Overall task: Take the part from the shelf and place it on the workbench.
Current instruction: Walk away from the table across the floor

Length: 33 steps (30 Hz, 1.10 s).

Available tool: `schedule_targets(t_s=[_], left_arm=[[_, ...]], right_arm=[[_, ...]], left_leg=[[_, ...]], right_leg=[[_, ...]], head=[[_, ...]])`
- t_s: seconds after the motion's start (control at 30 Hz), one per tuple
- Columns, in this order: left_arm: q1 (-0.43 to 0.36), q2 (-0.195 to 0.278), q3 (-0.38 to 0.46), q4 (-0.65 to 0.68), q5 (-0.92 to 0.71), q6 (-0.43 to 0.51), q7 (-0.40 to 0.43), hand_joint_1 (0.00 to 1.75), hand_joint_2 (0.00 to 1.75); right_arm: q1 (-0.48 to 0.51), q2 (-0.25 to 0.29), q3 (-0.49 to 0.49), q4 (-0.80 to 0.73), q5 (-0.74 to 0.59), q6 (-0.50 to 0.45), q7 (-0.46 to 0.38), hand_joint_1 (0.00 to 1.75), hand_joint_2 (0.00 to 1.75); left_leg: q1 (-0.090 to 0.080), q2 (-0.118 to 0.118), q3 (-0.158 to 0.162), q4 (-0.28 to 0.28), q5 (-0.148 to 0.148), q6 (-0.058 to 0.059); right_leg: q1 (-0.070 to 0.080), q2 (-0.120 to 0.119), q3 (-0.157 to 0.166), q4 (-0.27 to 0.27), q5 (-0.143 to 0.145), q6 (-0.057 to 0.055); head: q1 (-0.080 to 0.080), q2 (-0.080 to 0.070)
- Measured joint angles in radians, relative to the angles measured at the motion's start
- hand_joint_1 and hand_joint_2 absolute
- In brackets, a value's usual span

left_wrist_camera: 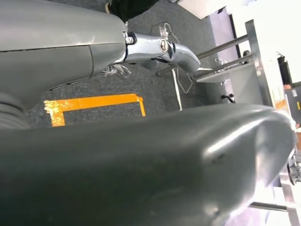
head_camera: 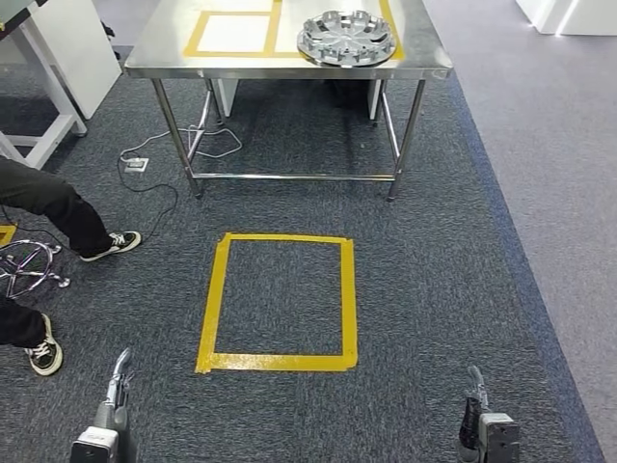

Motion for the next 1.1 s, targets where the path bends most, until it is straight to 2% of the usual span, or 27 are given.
schedule_targets(t_s=[0.03,0.07,0.1,0.17,0.2,0.23,0.33,0.4,0.43,0.5,0.53,0.57,0.6,0.63,0.67,0.7,0.77,0.8,0.83,0.87,0.9,0.93,0.97,1.03,1.07,1.1], left_arm=[[0.0,0.0,0.001,0.0,0.0,-0.001,0.0,0.0,0.0],[0.0,0.0,0.002,0.0,0.0,-0.002,0.0,0.0,0.0],[0.0,-0.001,0.003,0.0,0.0,-0.002,0.0,0.0,0.0],[0.0,-0.002,0.005,0.0,0.0,-0.002,0.0,0.0,0.0],[0.0,-0.002,0.006,0.0,0.0,-0.002,0.0,0.0,0.0],[0.0,-0.003,0.007,0.0,0.0,-0.002,0.0,0.0,0.0],[0.0,-0.003,0.009,0.0,0.0,-0.002,0.0,0.0,0.0],[-0.001,-0.004,0.01,0.0,-0.001,-0.002,0.0,0.0,0.0],[-0.001,-0.003,0.011,0.0,-0.001,-0.002,-0.001,0.0,0.0],[0.0,-0.003,0.012,0.0,0.0,-0.002,-0.001,0.0,0.0],[0.001,-0.003,0.013,0.0,0.0,-0.003,-0.001,0.0,0.0],[0.001,-0.003,0.014,0.0,0.0,-0.003,-0.001,0.0,0.0],[0.001,-0.003,0.015,0.0,0.0,-0.003,-0.001,0.0,0.0],[0.001,-0.003,0.015,0.0,0.0,-0.004,-0.001,0.0,0.0],[0.001,-0.003,0.015,0.0,0.0,-0.005,-0.001,0.0,0.0],[0.001,-0.003,0.016,0.0,0.0,-0.005,-0.001,0.0,0.0],[0.001,-0.003,0.016,-0.001,0.0,-0.005,-0.001,0.0,0.0],[0.001,-0.003,0.016,-0.002,0.0,-0.005,-0.002,0.0,0.0],[0.001,-0.004,0.017,-0.002,0.0,-0.004,-0.002,0.0,0.0],[0.0,-0.004,0.017,-0.002,0.0,-0.005,-0.002,0.0,0.0],[0.0,-0.004,0.017,-0.003,0.0,-0.005,-0.003,0.0,0.0],[0.0,-0.005,0.017,-0.003,0.0,-0.005,-0.003,0.0,0.0],[0.0,-0.006,0.018,-0.003,0.0,-0.006,-0.003,0.0,0.0],[0.002,-0.006,0.019,-0.003,-0.001,-0.006,-0.003,0.0,0.0],[0.002,-0.006,0.02,-0.003,-0.001,-0.006,-0.003,0.0,0.0],[0.002,-0.006,0.02,-0.003,-0.001,-0.006,-0.003,0.0,0.0]], right_arm=[[0.001,0.0,0.0,0.0,0.0,0.0,0.0,0.0,0.0],[0.003,0.0,-0.001,0.0,0.0,0.0,0.0,0.0,0.0],[0.004,0.0,-0.001,0.0,0.0,0.0,0.0,0.0,0.0],[0.004,0.0,-0.001,-0.001,0.0,0.0,0.0,0.0,0.0],[0.004,0.0,-0.001,-0.002,0.0,0.0,0.0,0.0,0.0],[0.003,0.0,0.0,-0.003,0.0,0.0,-0.001,0.0,0.0],[0.005,0.001,-0.001,-0.005,0.0,0.0,-0.001,0.0,0.0],[0.005,0.002,-0.001,-0.005,-0.001,0.0,-0.001,0.0,0.0],[0.005,0.002,-0.001,-0.005,-0.001,0.0,-0.001,0.0,0.0],[0.005,0.003,-0.001,-0.005,-0.001,0.0,-0.001,0.0,0.0],[0.005,0.003,-0.001,-0.005,-0.001,0.0,-0.001,0.0,0.0],[0.006,0.003,-0.001,-0.005,-0.001,0.0,-0.001,0.0,0.0],[0.006,0.003,-0.001,-0.005,0.0,0.0,-0.001,0.0,0.0],[0.006,0.003,-0.001,-0.005,0.0,0.0,-0.001,0.0,0.0],[0.006,0.003,-0.001,-0.005,0.0,0.0,-0.001,0.0,0.0],[0.005,0.004,-0.001,-0.005,0.0,0.001,-0.001,0.0,0.0],[0.004,0.004,0.0,-0.005,-0.001,0.001,-0.001,0.0,0.0],[0.005,0.004,0.0,-0.005,-0.001,0.001,-0.001,0.0,0.0],[0.006,0.004,0.0,-0.005,-0.001,0.001,-0.001,0.0,0.0],[0.008,0.004,-0.001,-0.005,-0.001,0.001,-0.001,0.0,0.0],[0.009,0.004,-0.001,-0.005,-0.001,0.001,-0.001,0.0,0.0],[0.008,0.004,0.0,-0.005,-0.001,0.001,-0.002,0.0,0.0],[0.008,0.004,0.0,-0.005,0.0,0.001,-0.002,0.0,0.0],[0.008,0.004,0.0,-0.005,0.0,0.001,-0.002,0.0,0.0],[0.008,0.004,0.0,-0.005,0.0,0.001,-0.001,0.0,0.0],[0.008,0.004,-0.001,-0.005,0.0,0.001,-0.001,0.0,0.0]], left_leg=[[-0.001,0.002,-0.008,0.003,0.004,0.0],[-0.001,0.004,-0.016,0.007,0.007,-0.001],[-0.001,0.007,-0.021,0.012,0.009,-0.002],[-0.001,0.011,-0.028,0.022,0.009,-0.006],[-0.003,0.014,-0.032,0.028,0.008,-0.009],[-0.005,0.016,-0.036,0.033,0.009,-0.014],[-0.007,0.024,-0.047,0.039,0.012,-0.031],[-0.005,0.016,-0.058,0.065,-0.01,-0.042],[-0.003,0.009,-0.075,0.107,-0.038,-0.048],[0.0,-0.003,-0.133,0.241,-0.105,-0.056],[0.002,-0.004,-0.159,0.302,-0.128,-0.058],[0.002,-0.004,-0.171,0.33,-0.13,-0.058],[0.003,-0.006,-0.164,0.316,-0.11,-0.057],[0.003,-0.011,-0.14,0.265,-0.075,-0.055],[0.004,-0.028,-0.105,0.192,-0.037,-0.051],[0.006,-0.05,-0.074,0.124,-0.011,-0.047],[0.007,-0.082,-0.044,0.051,0.006,-0.039],[0.005,-0.082,-0.045,0.047,0.004,-0.036],[0.005,-0.072,-0.046,0.043,0.007,-0.029],[0.006,-0.061,-0.047,0.039,0.012,-0.022],[0.007,-0.05,-0.047,0.034,0.016,-0.014],[0.009,-0.038,-0.047,0.029,0.02,-0.008],[0.009,-0.026,-0.049,0.027,0.022,-0.005],[0.007,-0.001,-0.052,0.027,0.022,-0.002],[0.006,0.013,-0.053,0.027,0.022,-0.002],[0.005,0.026,-0.053,0.028,0.022,-0.002]], right_leg=[[-0.001,0.0,-0.013,0.05,-0.022,0.003],[-0.002,0.0,-0.01,0.067,-0.026,0.005],[-0.003,-0.001,0.014,0.042,-0.012,0.006],[-0.004,-0.009,0.102,-0.091,0.037,0.002],[-0.003,-0.016,0.14,-0.158,0.052,-0.002],[-0.001,-0.021,0.163,-0.2,0.057,-0.008],[0.002,-0.018,0.17,-0.221,0.06,-0.03],[-0.002,-0.01,0.168,-0.226,0.069,-0.044],[-0.005,-0.006,0.166,-0.229,0.072,-0.05],[-0.005,0.004,0.161,-0.228,0.076,-0.055],[-0.004,0.011,0.158,-0.227,0.077,-0.055],[-0.004,0.019,0.156,-0.226,0.078,-0.055],[-0.004,0.029,0.155,-0.225,0.079,-0.054],[-0.004,0.039,0.154,-0.223,0.08,-0.052],[-0.005,0.05,0.153,-0.221,0.081,-0.051],[-0.004,0.06,0.15,-0.218,0.082,-0.047],[-0.004,0.079,0.139,-0.214,0.086,-0.037],[-0.005,0.088,0.133,-0.214,0.09,-0.029],[-0.007,0.096,0.126,-0.216,0.094,-0.022],[-0.008,0.091,0.119,-0.213,0.094,-0.016],[-0.008,0.076,0.109,-0.2,0.084,-0.012],[-0.007,0.055,0.092,-0.167,0.063,-0.008],[-0.007,0.031,0.068,-0.111,0.031,-0.005],[-0.008,0.013,0.008,0.023,-0.032,0.001],[-0.008,0.011,-0.007,0.064,-0.043,0.004],[-0.008,0.008,-0.002,0.063,-0.033,0.004]], head=[[0.002,0.0],[0.003,0.0],[0.004,0.0],[0.008,0.0],[0.011,0.0],[0.012,0.0],[0.014,0.0],[0.009,0.0],[0.004,0.0],[-0.005,0.0],[-0.007,0.0],[-0.008,0.0],[-0.009,0.0],[-0.01,0.0],[-0.012,0.0],[-0.013,0.0],[-0.014,0.0],[-0.014,0.0],[-0.014,0.0],[-0.014,0.0],[-0.01,0.0],[-0.005,0.0],[0.0,0.0],[0.008,0.0],[0.008,0.0],[0.008,0.0]])
